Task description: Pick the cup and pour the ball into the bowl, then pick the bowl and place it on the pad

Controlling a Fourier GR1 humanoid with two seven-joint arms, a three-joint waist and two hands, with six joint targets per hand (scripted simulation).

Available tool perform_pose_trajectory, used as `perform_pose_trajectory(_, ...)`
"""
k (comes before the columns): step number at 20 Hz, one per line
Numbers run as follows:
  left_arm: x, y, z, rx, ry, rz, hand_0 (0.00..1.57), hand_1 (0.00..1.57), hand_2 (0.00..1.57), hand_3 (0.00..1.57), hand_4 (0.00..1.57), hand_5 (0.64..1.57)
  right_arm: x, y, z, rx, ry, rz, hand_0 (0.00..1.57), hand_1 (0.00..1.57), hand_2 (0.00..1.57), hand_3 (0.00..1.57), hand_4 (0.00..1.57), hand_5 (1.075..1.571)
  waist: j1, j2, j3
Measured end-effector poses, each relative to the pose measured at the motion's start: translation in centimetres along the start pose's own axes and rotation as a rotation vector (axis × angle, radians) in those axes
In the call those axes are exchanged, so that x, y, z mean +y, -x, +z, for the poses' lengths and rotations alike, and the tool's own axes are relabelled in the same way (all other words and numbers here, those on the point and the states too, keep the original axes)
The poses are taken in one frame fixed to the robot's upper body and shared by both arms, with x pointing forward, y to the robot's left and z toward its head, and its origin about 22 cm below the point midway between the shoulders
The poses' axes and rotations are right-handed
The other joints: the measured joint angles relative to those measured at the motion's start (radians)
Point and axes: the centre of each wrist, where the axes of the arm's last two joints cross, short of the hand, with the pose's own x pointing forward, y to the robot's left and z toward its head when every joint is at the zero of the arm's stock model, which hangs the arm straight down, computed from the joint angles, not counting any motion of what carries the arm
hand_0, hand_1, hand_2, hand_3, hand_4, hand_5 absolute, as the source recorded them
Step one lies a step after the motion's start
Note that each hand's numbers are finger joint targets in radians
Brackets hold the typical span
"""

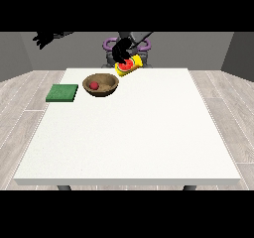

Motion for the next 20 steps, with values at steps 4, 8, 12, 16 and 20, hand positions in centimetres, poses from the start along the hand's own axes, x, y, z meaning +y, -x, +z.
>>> perform_pose_trajectory(4,0.2,0.2,-0.1,-0.022,0.005,-0.08,1.52,1.52,1.57,1.57,1.27,1.501,-0.8,-0.6,0.0,-0.003,0.007,-0.006,0.0,0.0,0.0,0.29,0.46,1.57,0.007,0.005,-0.0006)
perform_pose_trajectory(8,0.1,0.8,-0.1,-0.047,0.01,-0.115,1.51,1.51,1.57,1.57,1.28,1.492,-0.3,-0.3,0.2,0.008,0.006,-0.014,0.0,0.0,0.0,0.24,0.51,1.569,0.012,-0.001,-0.0012)
perform_pose_trajectory(12,-0.5,2.0,0.0,-0.036,0.017,-0.099,1.53,1.53,1.57,1.57,1.25,1.515,-0.4,-0.2,0.6,0.024,-0.013,-0.012,0.0,0.0,0.0,0.24,0.51,1.569,0.011,0.0,-0.0013)
perform_pose_trajectory(16,-1.7,2.9,0.9,0.067,-0.009,0.18,0.76,0.76,1.57,1.57,0.99,1.565,-1.0,-0.6,1.0,0.025,0.014,-0.007,0.0,0.0,0.0,0.28,0.52,1.569,0.045,-0.005,-0.0033)
perform_pose_trajectory(20,-4.2,5.5,2.4,0.208,-0.035,0.438,0.32,0.32,1.54,1.57,0.6,1.512,-0.8,0.1,1.6,0.059,0.054,-0.003,0.0,0.0,0.0,0.25,0.54,1.568,0.1,-0.035,-0.0048)
